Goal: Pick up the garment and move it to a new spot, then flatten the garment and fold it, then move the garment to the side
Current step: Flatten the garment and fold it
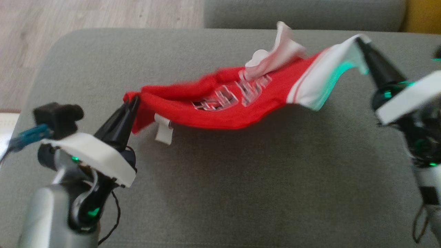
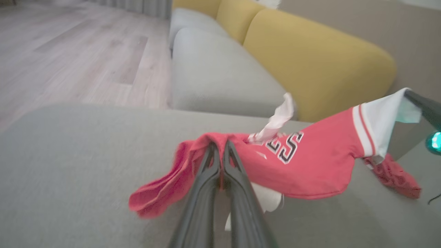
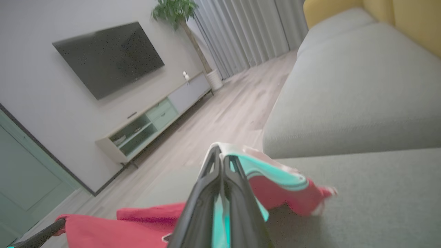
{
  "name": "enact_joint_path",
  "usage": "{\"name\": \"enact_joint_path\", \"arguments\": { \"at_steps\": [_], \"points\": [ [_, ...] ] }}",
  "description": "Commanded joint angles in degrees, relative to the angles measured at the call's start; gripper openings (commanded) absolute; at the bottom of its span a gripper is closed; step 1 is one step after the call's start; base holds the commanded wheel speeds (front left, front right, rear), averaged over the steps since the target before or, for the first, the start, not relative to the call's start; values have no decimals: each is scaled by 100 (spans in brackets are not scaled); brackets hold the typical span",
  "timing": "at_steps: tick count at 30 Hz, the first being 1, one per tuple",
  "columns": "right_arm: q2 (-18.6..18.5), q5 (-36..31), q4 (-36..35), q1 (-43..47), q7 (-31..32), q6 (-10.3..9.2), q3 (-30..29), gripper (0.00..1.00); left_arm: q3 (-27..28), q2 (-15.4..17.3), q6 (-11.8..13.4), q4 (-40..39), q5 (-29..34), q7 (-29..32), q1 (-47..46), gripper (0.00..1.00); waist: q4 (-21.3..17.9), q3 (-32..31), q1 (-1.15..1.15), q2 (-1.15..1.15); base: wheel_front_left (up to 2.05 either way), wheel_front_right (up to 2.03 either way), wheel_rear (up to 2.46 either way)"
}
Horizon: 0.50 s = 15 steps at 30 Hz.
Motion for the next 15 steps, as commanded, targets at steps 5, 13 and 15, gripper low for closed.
{"name": "enact_joint_path", "arguments": {
  "at_steps": [5, 13, 15],
  "points": [
    [59, -40, -1686, 392, 467, -4, -979, 0, 293, 93, 20, -1724, -549, 509, -117, 0, -271, -211, 0, 0, 0, 0, 0],
    [813, -227, -3618, 282, 1747, -4, -2466, 0, 375, 273, 155, -3033, -1253, 1324, -766, 0, -579, -76, 0, 0, 0, 0, 0],
    [951, -372, -3768, 6, 2068, -4, -2734, 0, 409, 378, 170, -3052, -1326, 1498, -1046, 0, -643, 18, 0, 0, 0, 0, 0]
  ]
}}
